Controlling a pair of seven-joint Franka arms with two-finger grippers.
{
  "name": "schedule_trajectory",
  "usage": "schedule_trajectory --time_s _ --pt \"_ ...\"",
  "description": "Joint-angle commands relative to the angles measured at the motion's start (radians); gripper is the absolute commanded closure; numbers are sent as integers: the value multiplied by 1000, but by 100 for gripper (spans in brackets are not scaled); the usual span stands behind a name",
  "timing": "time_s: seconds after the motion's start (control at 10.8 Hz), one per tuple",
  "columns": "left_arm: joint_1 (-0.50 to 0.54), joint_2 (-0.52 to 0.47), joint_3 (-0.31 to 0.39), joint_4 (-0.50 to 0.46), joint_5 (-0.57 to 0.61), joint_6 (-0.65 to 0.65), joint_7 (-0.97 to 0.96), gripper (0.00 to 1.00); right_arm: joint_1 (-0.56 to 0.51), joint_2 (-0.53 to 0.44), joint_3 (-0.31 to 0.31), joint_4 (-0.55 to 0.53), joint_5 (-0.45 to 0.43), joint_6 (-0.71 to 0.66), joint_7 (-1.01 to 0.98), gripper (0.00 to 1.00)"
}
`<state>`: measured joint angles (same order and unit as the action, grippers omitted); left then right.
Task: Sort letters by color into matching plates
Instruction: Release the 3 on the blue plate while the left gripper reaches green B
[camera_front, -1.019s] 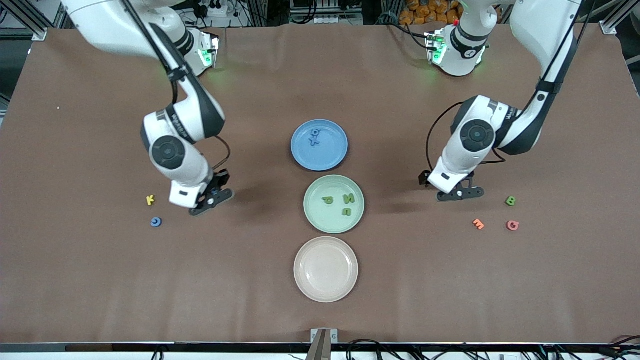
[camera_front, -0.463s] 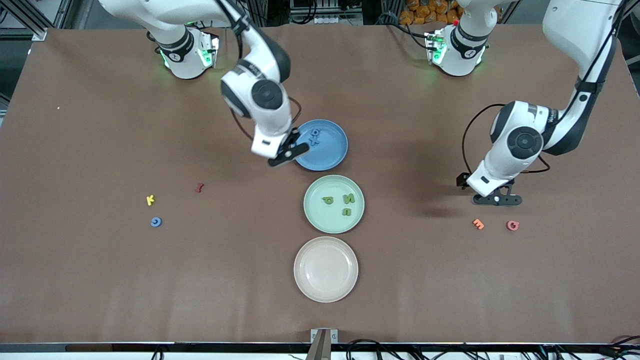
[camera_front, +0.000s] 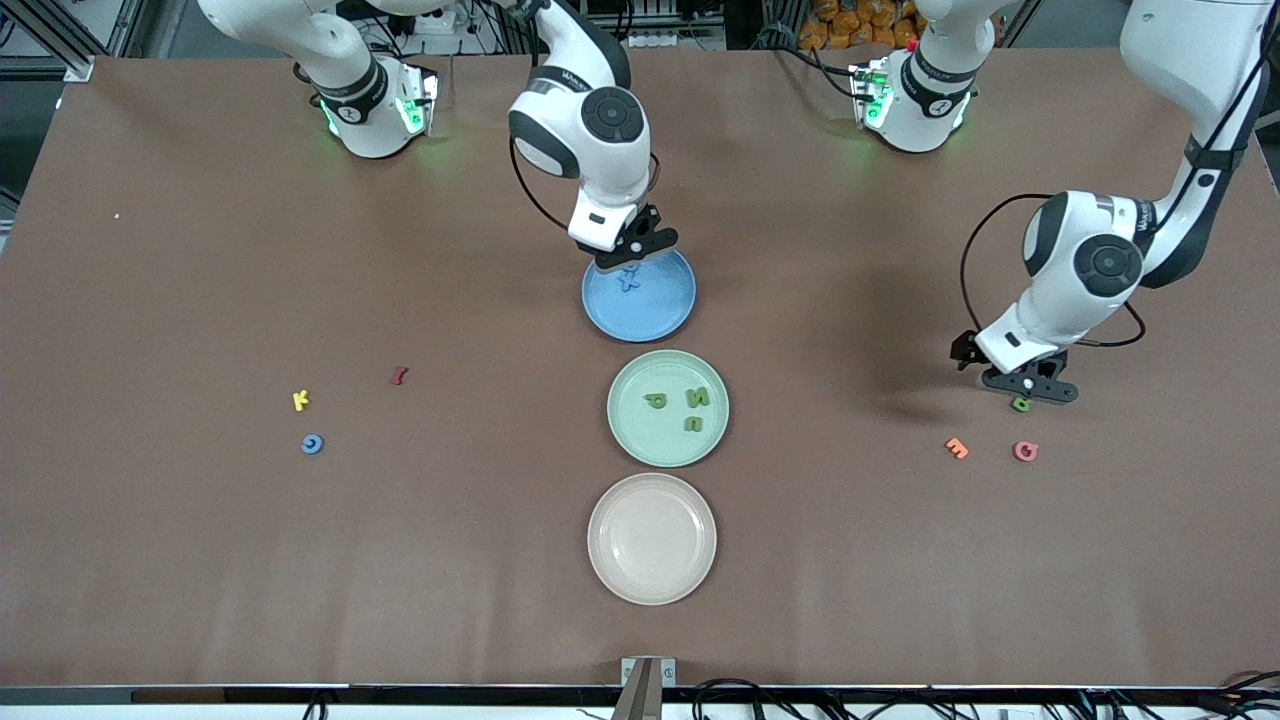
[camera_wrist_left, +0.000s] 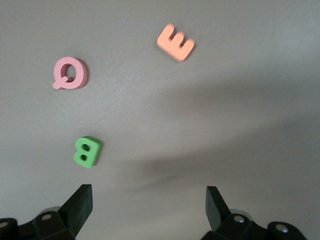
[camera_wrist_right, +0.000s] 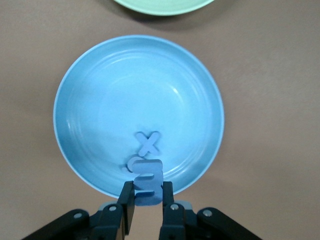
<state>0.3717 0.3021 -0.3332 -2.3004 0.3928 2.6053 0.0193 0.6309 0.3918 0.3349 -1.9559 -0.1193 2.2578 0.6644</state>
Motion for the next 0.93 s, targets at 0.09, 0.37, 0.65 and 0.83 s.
schedule_trajectory --time_s 0.09,0.37,0.65,0.83 --pt "104 23 -9 27 20 27 368 0 1 7 -2 -6 9 22 90 0" --pt "111 93 -9 96 20 19 447 0 -51 -39 -2 -11 9 14 69 0" --pt "101 182 -9 228 20 -126 475 0 -248 -146 -1 -46 10 -108 -195 0" --pt "95 222 -9 304 20 -207 510 0 -421 -160 -2 -46 64 -170 -377 0"
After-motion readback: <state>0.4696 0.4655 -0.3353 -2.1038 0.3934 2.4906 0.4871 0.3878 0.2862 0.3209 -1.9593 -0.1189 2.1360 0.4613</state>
